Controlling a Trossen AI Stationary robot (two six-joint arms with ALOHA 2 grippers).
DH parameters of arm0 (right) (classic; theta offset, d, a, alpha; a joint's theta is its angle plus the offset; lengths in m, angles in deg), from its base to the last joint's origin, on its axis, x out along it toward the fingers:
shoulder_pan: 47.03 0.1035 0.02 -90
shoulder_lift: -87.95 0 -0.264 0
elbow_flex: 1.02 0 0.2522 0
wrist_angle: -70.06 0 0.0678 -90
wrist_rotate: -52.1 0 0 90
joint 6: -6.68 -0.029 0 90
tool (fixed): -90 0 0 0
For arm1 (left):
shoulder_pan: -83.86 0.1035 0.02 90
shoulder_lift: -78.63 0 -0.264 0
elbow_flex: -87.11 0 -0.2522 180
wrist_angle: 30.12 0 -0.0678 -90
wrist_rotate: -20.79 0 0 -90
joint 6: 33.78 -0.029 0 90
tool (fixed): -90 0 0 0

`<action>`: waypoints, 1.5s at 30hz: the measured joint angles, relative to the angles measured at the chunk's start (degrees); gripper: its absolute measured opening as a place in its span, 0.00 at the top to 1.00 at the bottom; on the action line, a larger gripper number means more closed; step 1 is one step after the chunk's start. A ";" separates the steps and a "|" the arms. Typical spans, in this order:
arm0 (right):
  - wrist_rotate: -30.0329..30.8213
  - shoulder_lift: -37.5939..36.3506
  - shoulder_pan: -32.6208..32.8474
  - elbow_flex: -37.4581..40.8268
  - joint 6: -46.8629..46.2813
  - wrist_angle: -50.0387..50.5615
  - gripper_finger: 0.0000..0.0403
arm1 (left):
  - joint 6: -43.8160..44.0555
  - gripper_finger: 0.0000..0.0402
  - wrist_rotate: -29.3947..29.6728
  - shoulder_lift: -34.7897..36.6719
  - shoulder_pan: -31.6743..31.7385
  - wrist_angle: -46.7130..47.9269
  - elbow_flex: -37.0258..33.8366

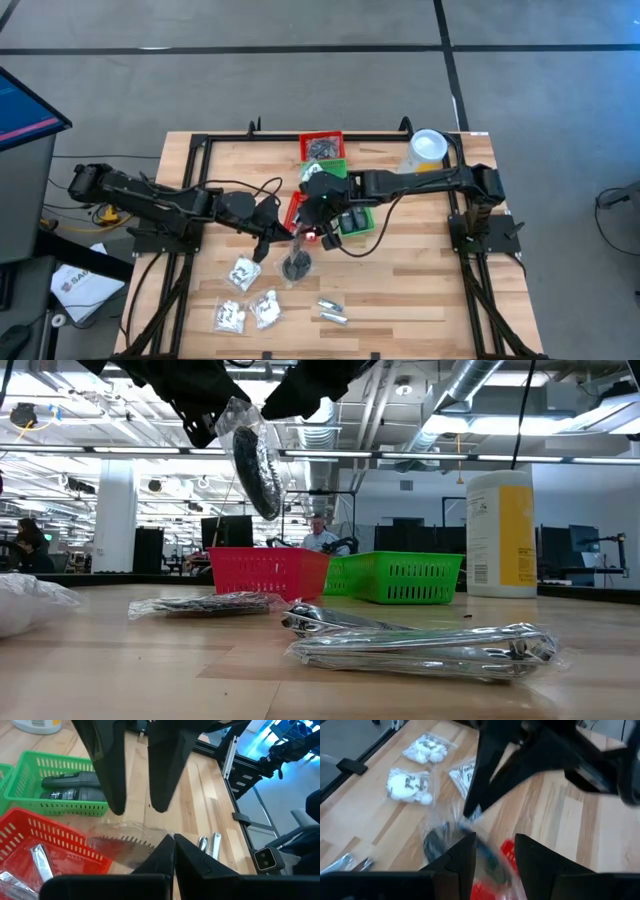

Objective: Pick & Place Travel size toiletries
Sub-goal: Put the black hairbrush into the top red bin

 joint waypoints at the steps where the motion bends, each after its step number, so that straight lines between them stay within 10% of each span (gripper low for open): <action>1: -0.04 0.77 0.04 -0.18 0.13 -0.99 0.69 | 0.00 1.00 0.00 0.00 0.00 -0.01 0.00; 13: -0.07 3.51 0.01 0.04 1.95 -0.58 0.71 | -0.09 1.00 -0.07 0.02 0.00 0.12 0.00; 20: -0.08 3.68 0.04 0.04 5.48 1.03 0.97 | -0.20 1.00 -0.02 0.02 0.00 0.50 0.00; 45: 4.74 3.14 -7.20 -0.01 3.83 8.41 1.00 | -3.54 0.84 1.46 6.82 7.37 0.91 -0.02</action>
